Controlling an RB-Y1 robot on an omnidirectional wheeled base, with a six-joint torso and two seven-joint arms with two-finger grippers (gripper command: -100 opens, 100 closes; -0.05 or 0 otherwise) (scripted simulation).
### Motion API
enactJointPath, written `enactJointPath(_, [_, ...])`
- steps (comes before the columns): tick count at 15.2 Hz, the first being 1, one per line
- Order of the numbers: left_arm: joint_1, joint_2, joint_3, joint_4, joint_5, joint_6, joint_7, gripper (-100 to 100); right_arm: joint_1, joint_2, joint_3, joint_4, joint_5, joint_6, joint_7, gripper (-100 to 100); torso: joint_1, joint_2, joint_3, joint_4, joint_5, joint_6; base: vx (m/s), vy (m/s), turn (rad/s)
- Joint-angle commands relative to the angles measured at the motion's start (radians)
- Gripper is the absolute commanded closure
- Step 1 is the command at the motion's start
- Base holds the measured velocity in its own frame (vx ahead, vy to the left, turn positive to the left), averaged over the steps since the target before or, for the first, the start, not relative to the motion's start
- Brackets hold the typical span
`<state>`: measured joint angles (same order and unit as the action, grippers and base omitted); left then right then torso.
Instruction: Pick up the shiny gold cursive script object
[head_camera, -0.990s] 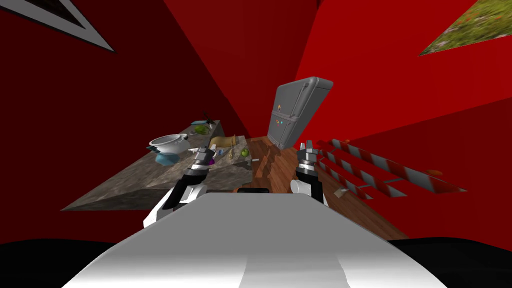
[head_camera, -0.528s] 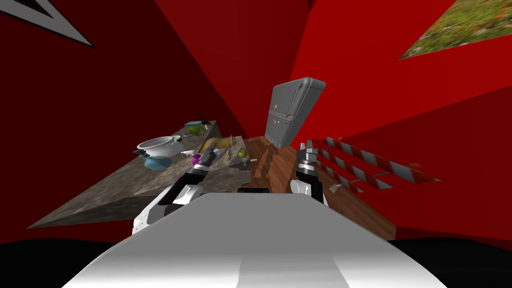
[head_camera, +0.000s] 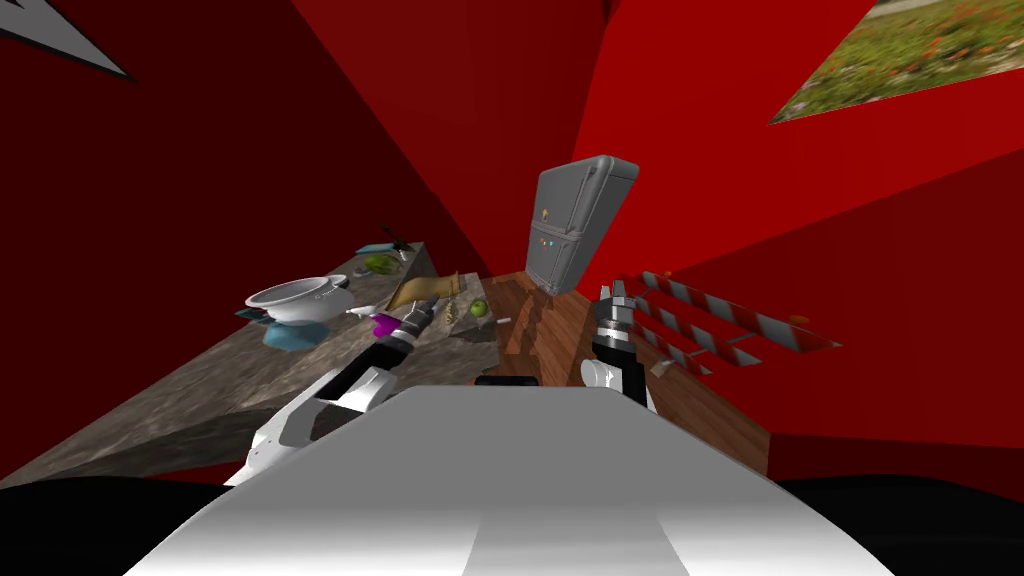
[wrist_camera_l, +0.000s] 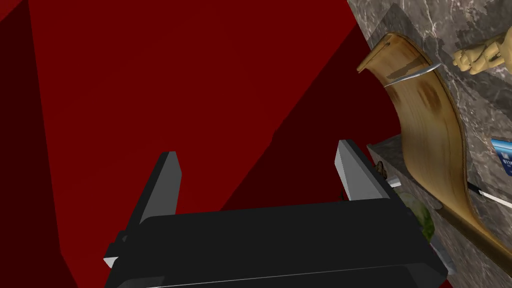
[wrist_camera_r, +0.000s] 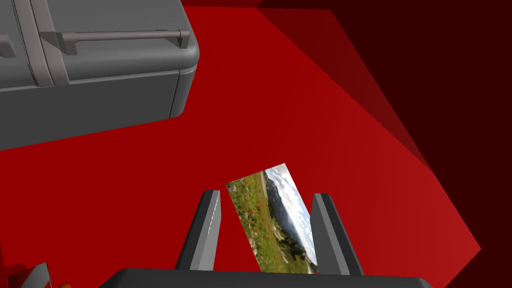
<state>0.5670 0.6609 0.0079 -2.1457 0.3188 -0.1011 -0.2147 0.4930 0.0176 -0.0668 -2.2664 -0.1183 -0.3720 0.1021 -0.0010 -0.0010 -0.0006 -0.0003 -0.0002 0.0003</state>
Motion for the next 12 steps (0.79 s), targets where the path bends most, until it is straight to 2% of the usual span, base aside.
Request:
enactJointPath(1, [0.005, 0.050, -0.005, 0.015, 0.023, 0.050, -0.005, -100, 0.000, 0.000, 0.000, 0.000, 0.000, 0.000, 0.000, 0, 0.000, 0.000, 0.000, 0.000, 0.000, 0.000, 0.017, -0.022, -0.142])
enactJointPath(3, [0.005, 0.062, -0.005, 0.015, 0.023, 0.071, -0.005, -100, 0.000, 0.000, 0.000, 0.000, 0.000, 0.000, 0.000, 0, 0.000, 0.000, 0.000, 0.000, 0.000, 0.000, 0.016, -0.018, -0.058])
enactJointPath(4, [0.008, 0.099, -0.010, 0.029, 0.041, 0.111, -0.009, -100, 0.000, 0.000, 0.000, 0.000, 0.000, 0.000, 0.000, 0, 0.000, 0.000, 0.000, 0.000, 0.000, 0.000, 0.017, -0.019, -0.076])
enactJointPath(5, [0.008, 0.108, -0.010, 0.029, 0.041, 0.118, -0.009, -100, 0.000, 0.000, 0.000, 0.000, 0.000, 0.000, 0.000, 0, 0.000, 0.000, 0.000, 0.000, 0.000, 0.000, 0.017, -0.018, -0.089])
enactJointPath(8, [0.015, 0.178, -0.019, 0.057, 0.076, 0.190, -0.017, -100, 0.000, 0.000, 0.000, 0.000, 0.000, 0.000, 0.000, 0, 0.000, -0.001, 0.000, 0.000, 0.000, 0.000, 0.022, -0.025, -0.132])
enactJointPath(9, [0.015, 0.200, -0.019, 0.057, 0.076, 0.208, -0.017, -100, 0.000, 0.000, 0.000, 0.000, 0.000, 0.000, 0.000, 0, -0.001, -0.001, 0.000, 0.000, 0.000, 0.000, 0.025, -0.027, -0.114])
enactJointPath(10, [0.015, 0.200, -0.019, 0.057, 0.076, 0.211, -0.017, -100, 0.000, 0.000, 0.000, 0.000, 0.000, 0.000, 0.000, 0, -0.001, -0.001, -0.001, 0.000, 0.000, 0.000, 0.018, -0.018, -0.031])
enactJointPath(11, [0.018, 0.237, -0.023, 0.070, 0.094, 0.247, -0.021, -100, 0.000, 0.000, 0.000, 0.000, 0.000, 0.000, 0.000, 0, -0.001, -0.001, 0.000, 0.000, 0.000, 0.000, 0.019, -0.021, -0.094])
enactJointPath(12, [0.018, 0.245, -0.023, 0.070, 0.094, 0.258, -0.021, -100, 0.000, 0.000, 0.000, 0.000, 0.000, 0.000, 0.000, 0, -0.001, -0.001, 0.000, 0.000, 0.000, 0.000, 0.019, -0.021, -0.102])
